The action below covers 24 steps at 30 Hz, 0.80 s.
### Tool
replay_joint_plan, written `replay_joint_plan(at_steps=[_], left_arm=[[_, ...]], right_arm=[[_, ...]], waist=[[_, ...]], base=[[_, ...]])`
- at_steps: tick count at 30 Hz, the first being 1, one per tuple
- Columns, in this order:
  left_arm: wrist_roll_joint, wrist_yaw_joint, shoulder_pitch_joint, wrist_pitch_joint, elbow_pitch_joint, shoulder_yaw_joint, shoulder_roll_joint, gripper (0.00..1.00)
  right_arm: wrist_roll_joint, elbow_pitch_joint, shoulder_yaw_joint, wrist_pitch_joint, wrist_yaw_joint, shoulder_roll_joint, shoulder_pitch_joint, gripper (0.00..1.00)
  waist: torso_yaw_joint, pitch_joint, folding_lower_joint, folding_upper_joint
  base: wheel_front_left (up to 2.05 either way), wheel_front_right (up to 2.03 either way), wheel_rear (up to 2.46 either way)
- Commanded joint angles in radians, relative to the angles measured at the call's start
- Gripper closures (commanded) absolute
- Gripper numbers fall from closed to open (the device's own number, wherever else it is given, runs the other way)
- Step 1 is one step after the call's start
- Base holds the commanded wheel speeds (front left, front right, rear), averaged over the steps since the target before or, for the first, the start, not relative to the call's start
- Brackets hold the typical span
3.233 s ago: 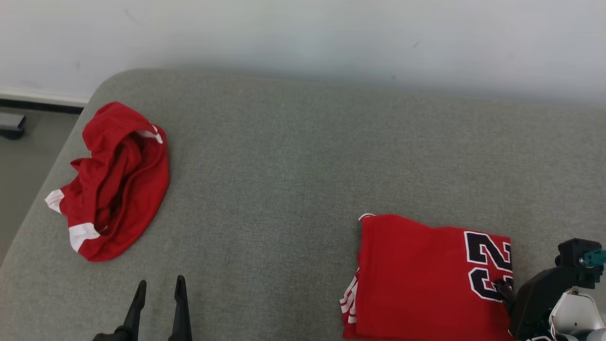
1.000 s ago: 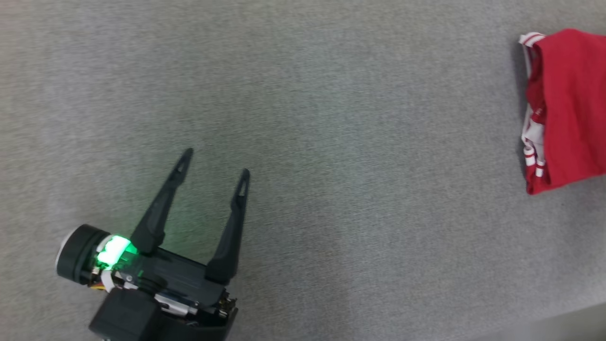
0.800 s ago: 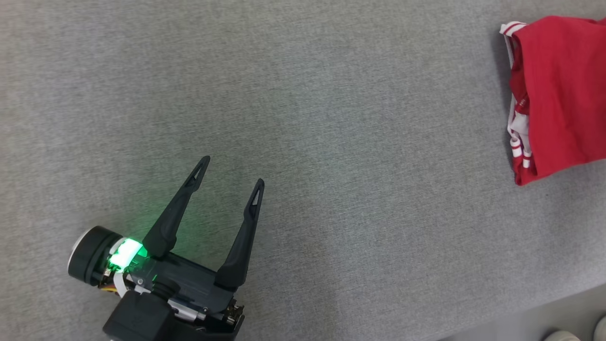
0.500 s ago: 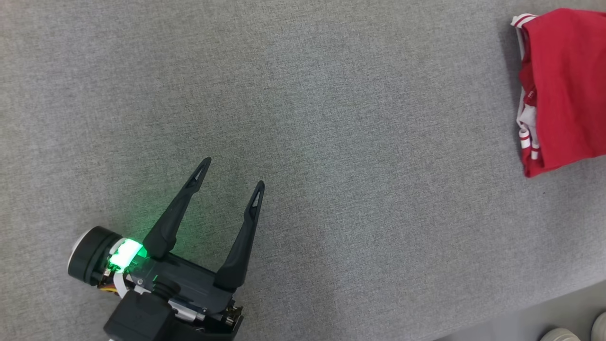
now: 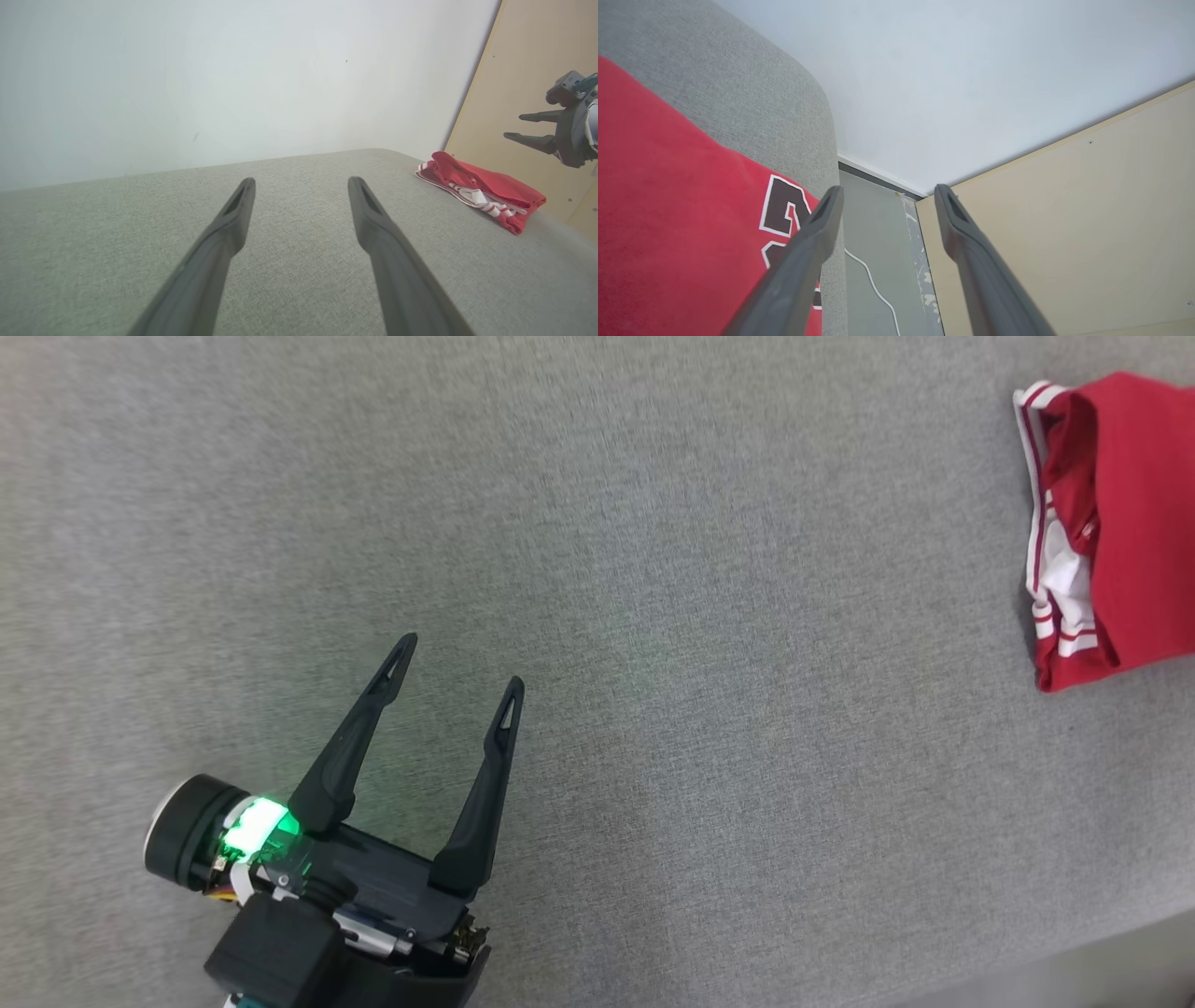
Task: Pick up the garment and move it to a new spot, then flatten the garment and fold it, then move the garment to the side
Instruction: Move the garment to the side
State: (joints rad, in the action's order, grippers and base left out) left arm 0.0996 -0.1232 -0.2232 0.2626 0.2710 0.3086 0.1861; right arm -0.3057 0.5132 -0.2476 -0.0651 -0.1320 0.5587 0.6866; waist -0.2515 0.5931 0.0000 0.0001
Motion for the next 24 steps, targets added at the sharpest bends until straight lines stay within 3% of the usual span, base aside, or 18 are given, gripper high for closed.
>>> replay_joint_plan(at_steps=[1,9,24], left_arm=[[0.007,0.004,-0.005,0.003,-0.006,-0.005,-0.009,0.00],[0.045,0.015,0.045,0.003,-0.074,-0.063,-0.064,0.00],[0.070,0.069,0.203,0.003,-0.272,-0.240,-0.127,0.00]], right_arm=[[0.023,0.008,-0.001,-0.026,0.003,0.004,-0.005,0.00],[0.128,-0.042,0.016,-0.146,0.003,-0.090,-0.097,0.00],[0.322,-0.371,0.061,-0.155,0.003,-0.313,-0.500,0.00]], waist=[[0.020,-0.038,0.0000,-0.0001],[0.082,-0.188,0.0000,-0.0001],[0.192,-0.460,0.0000,-0.0001]], base=[[0.00,0.00,0.00],[0.00,0.00,0.00],[0.00,0.00,0.00]])
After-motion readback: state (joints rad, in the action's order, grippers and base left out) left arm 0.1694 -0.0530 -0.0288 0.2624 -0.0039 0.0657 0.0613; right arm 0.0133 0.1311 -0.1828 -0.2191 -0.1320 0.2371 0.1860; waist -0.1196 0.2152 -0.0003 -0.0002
